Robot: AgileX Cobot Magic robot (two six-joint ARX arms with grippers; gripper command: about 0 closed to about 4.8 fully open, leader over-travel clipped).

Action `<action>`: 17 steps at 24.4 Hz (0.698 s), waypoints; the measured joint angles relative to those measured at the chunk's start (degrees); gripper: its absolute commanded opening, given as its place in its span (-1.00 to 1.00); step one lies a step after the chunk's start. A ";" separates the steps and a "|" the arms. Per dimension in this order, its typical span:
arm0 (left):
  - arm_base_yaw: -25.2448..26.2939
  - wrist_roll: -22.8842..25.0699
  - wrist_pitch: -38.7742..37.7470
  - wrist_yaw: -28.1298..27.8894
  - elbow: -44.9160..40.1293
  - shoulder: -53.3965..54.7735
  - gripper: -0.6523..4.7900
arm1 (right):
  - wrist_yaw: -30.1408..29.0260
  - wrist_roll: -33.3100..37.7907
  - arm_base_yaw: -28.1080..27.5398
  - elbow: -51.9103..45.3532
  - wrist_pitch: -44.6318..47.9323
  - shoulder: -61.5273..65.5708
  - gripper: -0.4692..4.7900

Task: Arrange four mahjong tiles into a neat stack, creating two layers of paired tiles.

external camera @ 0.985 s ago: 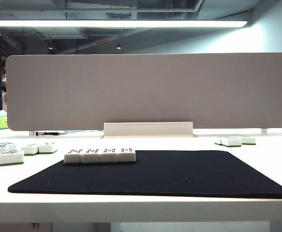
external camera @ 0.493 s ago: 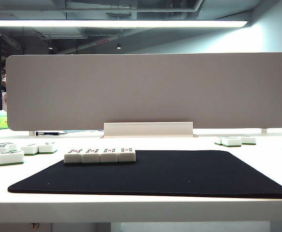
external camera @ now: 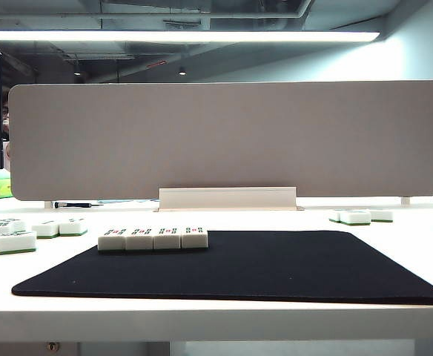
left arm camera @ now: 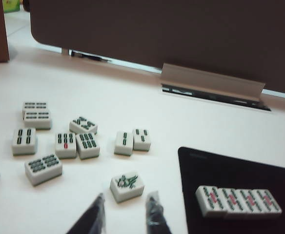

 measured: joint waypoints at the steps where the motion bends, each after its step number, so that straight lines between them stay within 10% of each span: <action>1: 0.00 0.00 0.00 0.09 0.81 0.42 -0.35 | 0.00 -0.02 0.00 0.02 0.00 0.00 -0.83; 17: -1.22 10.99 -1.84 8.94 23.19 35.08 -0.35 | -0.07 0.00 0.00 0.02 0.00 0.00 -0.83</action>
